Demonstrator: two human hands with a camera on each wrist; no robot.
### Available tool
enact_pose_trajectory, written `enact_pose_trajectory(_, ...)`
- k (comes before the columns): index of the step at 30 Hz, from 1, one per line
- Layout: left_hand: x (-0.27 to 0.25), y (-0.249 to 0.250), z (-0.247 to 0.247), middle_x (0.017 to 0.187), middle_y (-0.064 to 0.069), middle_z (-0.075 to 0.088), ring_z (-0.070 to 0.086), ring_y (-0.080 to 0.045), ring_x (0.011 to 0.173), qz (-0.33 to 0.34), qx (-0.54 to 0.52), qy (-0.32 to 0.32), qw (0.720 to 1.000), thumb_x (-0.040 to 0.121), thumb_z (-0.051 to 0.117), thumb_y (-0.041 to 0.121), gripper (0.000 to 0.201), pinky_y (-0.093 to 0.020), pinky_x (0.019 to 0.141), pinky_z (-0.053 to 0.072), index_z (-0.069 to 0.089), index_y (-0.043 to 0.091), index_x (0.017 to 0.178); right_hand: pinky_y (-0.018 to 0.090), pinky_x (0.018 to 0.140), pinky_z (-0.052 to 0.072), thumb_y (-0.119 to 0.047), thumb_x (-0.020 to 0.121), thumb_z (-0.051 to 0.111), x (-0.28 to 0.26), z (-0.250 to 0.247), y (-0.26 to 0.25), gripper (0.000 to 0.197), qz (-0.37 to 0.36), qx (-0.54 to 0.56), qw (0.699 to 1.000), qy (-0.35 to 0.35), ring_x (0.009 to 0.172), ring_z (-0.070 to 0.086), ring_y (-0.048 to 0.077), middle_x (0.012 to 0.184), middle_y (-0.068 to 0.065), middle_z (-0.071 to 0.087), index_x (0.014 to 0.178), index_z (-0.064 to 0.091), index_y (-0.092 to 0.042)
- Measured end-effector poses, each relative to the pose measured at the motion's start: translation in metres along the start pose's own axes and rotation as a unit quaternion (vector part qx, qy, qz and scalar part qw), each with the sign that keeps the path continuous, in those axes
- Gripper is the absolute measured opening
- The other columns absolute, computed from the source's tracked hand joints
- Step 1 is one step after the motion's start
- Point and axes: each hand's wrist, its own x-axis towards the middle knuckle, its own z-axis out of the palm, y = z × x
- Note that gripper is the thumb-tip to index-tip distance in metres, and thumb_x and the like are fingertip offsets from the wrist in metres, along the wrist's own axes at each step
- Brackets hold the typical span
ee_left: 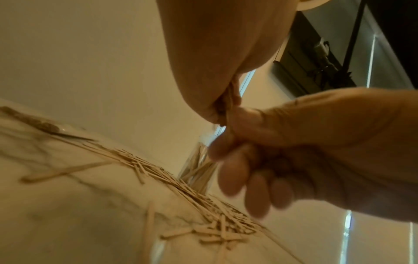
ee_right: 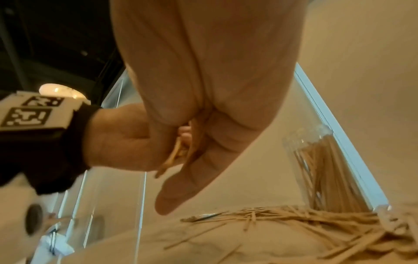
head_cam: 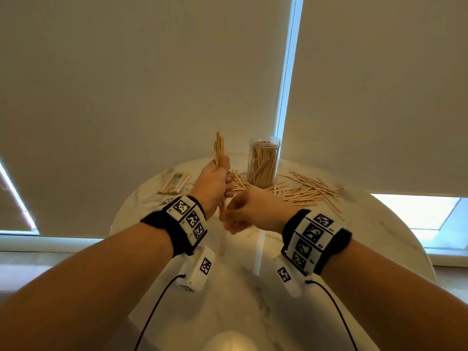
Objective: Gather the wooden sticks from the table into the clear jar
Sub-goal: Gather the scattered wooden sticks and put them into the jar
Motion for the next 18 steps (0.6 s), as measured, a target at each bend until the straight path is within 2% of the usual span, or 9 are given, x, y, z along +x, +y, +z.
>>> enact_pose_trajectory(2,0.008,0.002,-0.019,0.064,0.003,0.046,0.04,-0.013,0.05,0.04,0.171,0.026,0.984,0.101,0.049,0.043,0.031,-0.028,0.048,0.038,0.05,0.017,0.085,0.027,0.082,0.059,-0.038,0.087,0.074,0.008,-0.005,0.01,0.03,0.014,-0.152,0.988,0.005,0.084,0.073,0.011,0.092,-0.003,0.076,0.107,0.073,-0.015)
enact_pose_trajectory(3,0.013,0.002,-0.031,0.066,0.002,0.049,0.044,-0.017,0.054,0.056,0.288,0.033,0.955,0.099,0.052,0.044,0.032,-0.03,0.053,0.041,0.053,0.016,0.085,0.03,0.088,0.057,-0.037,0.086,0.074,0.012,-0.009,0.016,0.034,0.028,-0.241,0.97,0.012,0.094,0.071,0.013,0.102,-0.003,0.074,0.115,0.069,-0.019)
enact_pose_trajectory(6,0.029,-0.001,-0.059,0.078,-0.005,0.063,0.06,-0.025,0.072,0.011,0.576,0.007,0.817,0.093,0.062,0.042,0.033,-0.033,0.065,0.045,0.064,0.009,0.09,0.039,0.102,0.047,-0.023,0.092,0.067,0.021,-0.02,0.035,0.053,0.059,-0.454,0.889,-0.011,0.124,0.053,0.027,0.136,0.005,0.056,0.142,0.05,-0.024)
enact_pose_trajectory(9,0.04,-0.011,-0.07,0.113,-0.01,0.068,0.063,-0.024,0.091,-0.086,0.719,-0.029,0.689,0.087,0.062,0.059,0.053,-0.03,0.071,0.045,0.064,0.006,0.096,0.039,0.097,0.05,-0.028,0.096,0.058,0.032,-0.024,0.047,0.05,0.06,-0.522,0.848,-0.062,0.119,0.054,0.029,0.134,0.008,0.054,0.144,0.047,-0.023)
enact_pose_trajectory(12,0.04,-0.02,-0.064,0.119,-0.01,0.067,0.064,-0.025,0.096,-0.098,0.755,-0.067,0.645,0.087,0.06,0.062,0.073,-0.032,0.075,0.048,0.046,0.018,0.143,0.032,0.086,0.05,-0.025,0.096,0.062,0.044,-0.026,0.053,0.036,0.021,-0.544,0.837,-0.062,0.107,0.058,0.024,0.124,0.006,0.059,0.131,0.057,-0.019)
enact_pose_trajectory(13,0.037,-0.021,-0.058,0.122,-0.01,0.065,0.064,-0.026,0.102,-0.102,0.766,-0.085,0.629,0.09,0.06,0.057,0.07,-0.033,0.08,0.048,0.043,0.017,0.145,0.03,0.081,0.047,-0.023,0.096,0.061,0.047,-0.027,0.056,0.031,0.004,-0.555,0.83,-0.059,0.103,0.057,0.022,0.121,0.005,0.059,0.127,0.059,-0.017)
enact_pose_trajectory(15,0.026,-0.023,-0.042,0.129,-0.012,0.061,0.059,-0.027,0.116,-0.094,0.778,-0.108,0.611,0.1,0.054,0.038,0.046,-0.032,0.091,0.046,0.053,0.006,0.134,0.028,0.074,0.041,-0.019,0.096,0.06,0.051,-0.03,0.06,0.027,-0.024,-0.564,0.823,-0.058,0.1,0.056,0.022,0.118,0.004,0.058,0.123,0.059,-0.017)
enact_pose_trajectory(17,0.016,-0.03,-0.024,0.129,-0.014,0.06,0.058,-0.028,0.118,-0.09,0.761,-0.127,0.63,0.104,0.046,0.024,0.034,-0.03,0.092,0.045,0.058,0.002,0.127,0.027,0.073,0.038,-0.019,0.097,0.06,0.053,-0.035,0.064,0.027,-0.048,-0.557,0.827,-0.061,0.098,0.054,0.02,0.117,0.002,0.056,0.124,0.058,-0.02)
enact_pose_trajectory(18,0.011,-0.033,-0.015,0.127,-0.014,0.062,0.06,-0.028,0.116,-0.096,0.754,-0.135,0.635,0.104,0.046,0.024,0.032,-0.031,0.09,0.047,0.06,0.003,0.124,0.027,0.073,0.037,-0.021,0.097,0.059,0.052,-0.038,0.066,0.027,-0.059,-0.55,0.83,-0.063,0.096,0.054,0.018,0.116,0.001,0.055,0.124,0.058,-0.021)
